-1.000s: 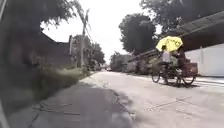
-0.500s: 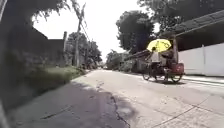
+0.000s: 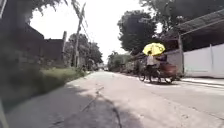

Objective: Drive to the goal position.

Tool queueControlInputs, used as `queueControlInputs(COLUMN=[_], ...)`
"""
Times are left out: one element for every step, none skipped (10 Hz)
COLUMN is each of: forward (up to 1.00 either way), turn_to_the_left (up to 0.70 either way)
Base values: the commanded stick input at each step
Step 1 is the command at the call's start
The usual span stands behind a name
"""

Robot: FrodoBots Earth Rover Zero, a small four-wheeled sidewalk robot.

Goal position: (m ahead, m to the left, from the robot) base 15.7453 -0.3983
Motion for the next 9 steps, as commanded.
queueControlInputs(forward=[1.00, 1.00, 1.00, 1.00, 1.00, 1.00, 1.00, 1.00, 1.00], turn_to_the_left=[0.00, 0.00, 0.00, -0.05, -0.30, -0.05, 0.00, -0.10, -0.19])
